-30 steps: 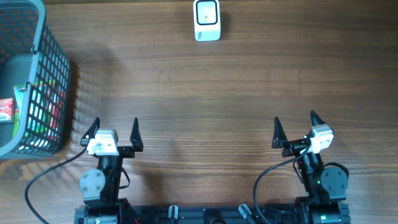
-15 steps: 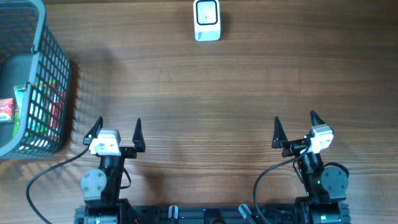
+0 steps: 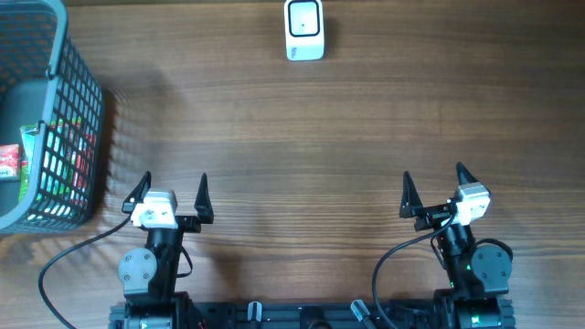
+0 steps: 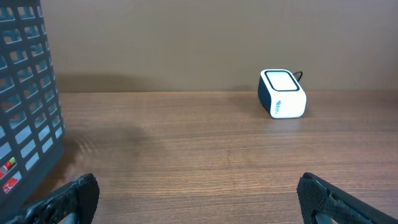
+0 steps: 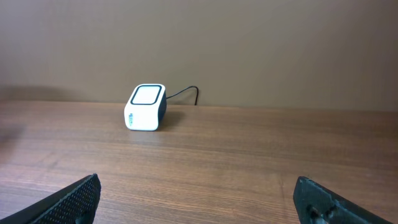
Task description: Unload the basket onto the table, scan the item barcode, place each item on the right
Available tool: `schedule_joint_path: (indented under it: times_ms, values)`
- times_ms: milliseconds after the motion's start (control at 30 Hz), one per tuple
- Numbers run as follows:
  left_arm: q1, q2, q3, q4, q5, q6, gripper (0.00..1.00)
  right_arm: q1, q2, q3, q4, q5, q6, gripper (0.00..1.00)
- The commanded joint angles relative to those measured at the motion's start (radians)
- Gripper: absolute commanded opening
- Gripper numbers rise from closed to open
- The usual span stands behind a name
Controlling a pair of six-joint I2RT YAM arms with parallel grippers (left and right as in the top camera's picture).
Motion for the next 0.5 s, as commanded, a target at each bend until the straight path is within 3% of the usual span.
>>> schedule_joint_path:
  times_ms: [0, 267, 367, 467]
  values:
    - [-0.003, -0.004, -0.001, -0.008, 0.015, 0.016, 1.0, -0.004, -0.009, -0.001, 0.005, 0.016, -0.013, 1.0]
    - [-0.003, -0.004, -0.001, 0.022, 0.016, 0.029, 1.0, -0.004, -0.009, -0.001, 0.005, 0.016, -0.013, 1.0]
    - [-0.003, -0.004, 0.001, 0.024, 0.124, 0.017, 1.0, -0.004, -0.009, -0.001, 0.005, 0.016, -0.013, 1.0]
    - [-0.003, -0.004, 0.126, -0.186, 0.129, -0.132, 1.0, -0.004, -0.009, -0.001, 0.005, 0.016, -0.013, 1.0]
